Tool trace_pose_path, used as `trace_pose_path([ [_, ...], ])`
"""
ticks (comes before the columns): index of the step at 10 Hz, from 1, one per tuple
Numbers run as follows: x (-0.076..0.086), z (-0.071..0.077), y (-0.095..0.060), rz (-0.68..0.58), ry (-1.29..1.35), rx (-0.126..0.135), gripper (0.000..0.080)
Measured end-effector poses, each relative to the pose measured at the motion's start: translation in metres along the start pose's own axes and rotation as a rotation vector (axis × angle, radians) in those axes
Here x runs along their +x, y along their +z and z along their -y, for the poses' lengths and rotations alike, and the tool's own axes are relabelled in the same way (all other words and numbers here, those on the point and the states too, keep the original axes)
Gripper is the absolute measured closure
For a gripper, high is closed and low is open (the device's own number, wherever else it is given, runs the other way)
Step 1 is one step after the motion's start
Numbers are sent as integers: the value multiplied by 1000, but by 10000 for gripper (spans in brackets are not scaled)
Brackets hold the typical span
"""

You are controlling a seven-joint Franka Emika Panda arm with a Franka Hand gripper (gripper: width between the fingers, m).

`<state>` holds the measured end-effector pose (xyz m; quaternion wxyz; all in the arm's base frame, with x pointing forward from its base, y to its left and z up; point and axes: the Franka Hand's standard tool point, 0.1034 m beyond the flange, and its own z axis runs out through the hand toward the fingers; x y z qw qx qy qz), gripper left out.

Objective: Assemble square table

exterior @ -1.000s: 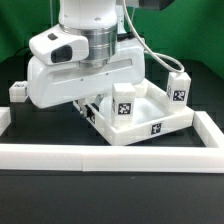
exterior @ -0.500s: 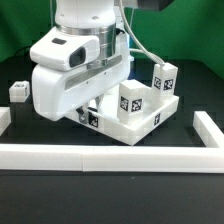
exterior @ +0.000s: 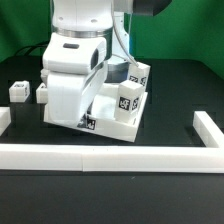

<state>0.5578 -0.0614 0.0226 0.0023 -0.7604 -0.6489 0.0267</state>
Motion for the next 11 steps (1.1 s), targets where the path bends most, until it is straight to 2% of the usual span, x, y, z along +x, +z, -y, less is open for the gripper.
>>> trace_pose_path([
  [1,1,-3,3,9,-140,-116,739],
  [2,5,0,6,20,-244,-135,739],
  [3,14,-5,5,31,-337,-163,739],
  [4,26,-11,5,38,-422,-212,732],
  [6,42,-12,8,49,-526,-206,729],
  [11,30,-11,10,125,-826,-191,729],
])
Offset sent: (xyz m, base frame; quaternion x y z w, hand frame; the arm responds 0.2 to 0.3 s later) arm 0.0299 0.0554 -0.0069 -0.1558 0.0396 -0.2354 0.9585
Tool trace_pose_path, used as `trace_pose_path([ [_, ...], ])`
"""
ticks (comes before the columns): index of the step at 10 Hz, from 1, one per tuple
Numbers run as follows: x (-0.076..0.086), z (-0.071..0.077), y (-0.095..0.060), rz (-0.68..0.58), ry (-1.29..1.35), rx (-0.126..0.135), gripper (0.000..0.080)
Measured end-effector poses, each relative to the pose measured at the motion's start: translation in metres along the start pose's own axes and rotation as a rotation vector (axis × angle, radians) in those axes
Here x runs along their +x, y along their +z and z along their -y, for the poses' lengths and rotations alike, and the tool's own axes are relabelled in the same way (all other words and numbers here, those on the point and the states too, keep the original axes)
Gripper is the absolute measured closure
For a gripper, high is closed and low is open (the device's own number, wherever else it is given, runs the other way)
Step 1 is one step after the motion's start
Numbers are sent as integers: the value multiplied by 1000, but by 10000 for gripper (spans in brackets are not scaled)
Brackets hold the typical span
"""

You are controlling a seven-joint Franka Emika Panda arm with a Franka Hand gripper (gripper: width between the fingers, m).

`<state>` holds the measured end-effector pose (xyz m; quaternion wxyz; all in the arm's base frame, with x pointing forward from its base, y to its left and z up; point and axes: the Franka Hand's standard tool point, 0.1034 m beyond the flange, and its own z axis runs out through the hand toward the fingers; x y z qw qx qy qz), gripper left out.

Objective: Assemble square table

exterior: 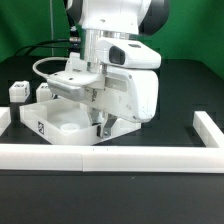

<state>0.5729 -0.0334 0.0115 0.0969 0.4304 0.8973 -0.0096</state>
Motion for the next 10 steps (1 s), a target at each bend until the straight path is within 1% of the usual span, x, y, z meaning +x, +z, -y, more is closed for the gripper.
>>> trace_pose_path([
  [1,4,-2,0,4,-58,8,729],
  [2,21,-18,-2,-5,-147,28,729],
  [3,38,-37,-2,-25,-246,73,731],
  [5,64,-81,-8,-68,-351,110,733],
  [6,76,-89,-9,-93,-402,120,732],
  [7,73,-83,-7,-99,-453,120,732],
  [10,72,-79,-6,-108,-593,123,732],
])
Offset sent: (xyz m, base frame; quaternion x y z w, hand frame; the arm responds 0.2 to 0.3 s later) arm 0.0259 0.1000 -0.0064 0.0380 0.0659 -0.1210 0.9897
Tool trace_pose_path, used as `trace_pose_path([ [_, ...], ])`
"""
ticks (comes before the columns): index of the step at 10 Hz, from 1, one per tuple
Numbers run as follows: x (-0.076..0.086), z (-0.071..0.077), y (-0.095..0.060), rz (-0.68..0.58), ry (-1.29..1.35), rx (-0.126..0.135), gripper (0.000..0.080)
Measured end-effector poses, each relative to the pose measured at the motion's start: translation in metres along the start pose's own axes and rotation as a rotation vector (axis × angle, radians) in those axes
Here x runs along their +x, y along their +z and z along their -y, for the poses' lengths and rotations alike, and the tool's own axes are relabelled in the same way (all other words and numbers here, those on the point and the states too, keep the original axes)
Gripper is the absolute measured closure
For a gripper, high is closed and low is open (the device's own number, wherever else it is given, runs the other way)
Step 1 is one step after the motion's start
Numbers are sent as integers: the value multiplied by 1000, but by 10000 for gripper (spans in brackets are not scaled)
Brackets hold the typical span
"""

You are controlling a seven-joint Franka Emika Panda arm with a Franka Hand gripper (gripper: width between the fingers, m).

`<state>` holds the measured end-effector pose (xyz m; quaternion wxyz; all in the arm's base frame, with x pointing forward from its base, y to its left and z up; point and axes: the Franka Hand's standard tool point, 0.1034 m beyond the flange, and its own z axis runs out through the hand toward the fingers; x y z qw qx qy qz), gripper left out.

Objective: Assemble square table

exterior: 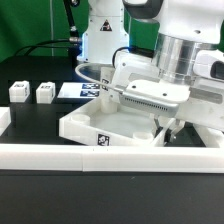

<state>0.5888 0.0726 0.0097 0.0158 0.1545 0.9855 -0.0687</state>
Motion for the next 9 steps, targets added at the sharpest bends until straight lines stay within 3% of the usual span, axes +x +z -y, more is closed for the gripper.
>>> trace_pose_path([
  [5,2,4,1,-10,-251,7,732],
  [6,1,5,1,-2,-404,-15,732],
  [9,3,7,2,-19,-537,-61,724],
])
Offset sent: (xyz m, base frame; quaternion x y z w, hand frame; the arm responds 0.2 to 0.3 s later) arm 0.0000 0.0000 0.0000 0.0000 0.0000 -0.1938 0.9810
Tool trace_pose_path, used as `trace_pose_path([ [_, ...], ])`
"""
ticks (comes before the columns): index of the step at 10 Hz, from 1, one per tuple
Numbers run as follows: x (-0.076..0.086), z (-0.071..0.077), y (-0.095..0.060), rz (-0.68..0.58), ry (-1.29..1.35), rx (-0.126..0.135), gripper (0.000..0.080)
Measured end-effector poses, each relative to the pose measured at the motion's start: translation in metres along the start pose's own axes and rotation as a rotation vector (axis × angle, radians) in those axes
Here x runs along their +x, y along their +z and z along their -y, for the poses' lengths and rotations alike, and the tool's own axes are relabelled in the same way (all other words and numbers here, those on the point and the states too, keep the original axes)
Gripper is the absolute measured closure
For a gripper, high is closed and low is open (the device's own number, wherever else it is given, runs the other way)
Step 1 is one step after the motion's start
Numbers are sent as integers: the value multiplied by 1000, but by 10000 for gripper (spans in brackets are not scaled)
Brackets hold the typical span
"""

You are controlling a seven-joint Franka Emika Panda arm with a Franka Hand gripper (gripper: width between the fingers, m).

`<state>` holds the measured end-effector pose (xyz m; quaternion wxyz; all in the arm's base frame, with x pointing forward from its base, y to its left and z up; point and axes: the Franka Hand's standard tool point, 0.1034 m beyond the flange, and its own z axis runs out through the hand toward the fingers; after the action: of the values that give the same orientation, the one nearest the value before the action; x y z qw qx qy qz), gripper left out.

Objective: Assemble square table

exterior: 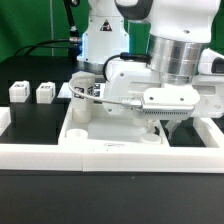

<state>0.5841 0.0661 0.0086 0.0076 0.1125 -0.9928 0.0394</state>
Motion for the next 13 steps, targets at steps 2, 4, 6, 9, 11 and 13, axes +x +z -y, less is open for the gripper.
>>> trace_pose_path([
  [2,3,1,0,-10,-2,-9,718],
  [4,3,2,0,-10,19,-9,716],
  [6,3,2,0,-10,29,-9,716],
  [9,-4,-16,0,-8,78,-35,723],
  [11,-9,-24,0,-2,81,-43,723],
  [13,-10,-36,-2,-8,115,-40,727],
])
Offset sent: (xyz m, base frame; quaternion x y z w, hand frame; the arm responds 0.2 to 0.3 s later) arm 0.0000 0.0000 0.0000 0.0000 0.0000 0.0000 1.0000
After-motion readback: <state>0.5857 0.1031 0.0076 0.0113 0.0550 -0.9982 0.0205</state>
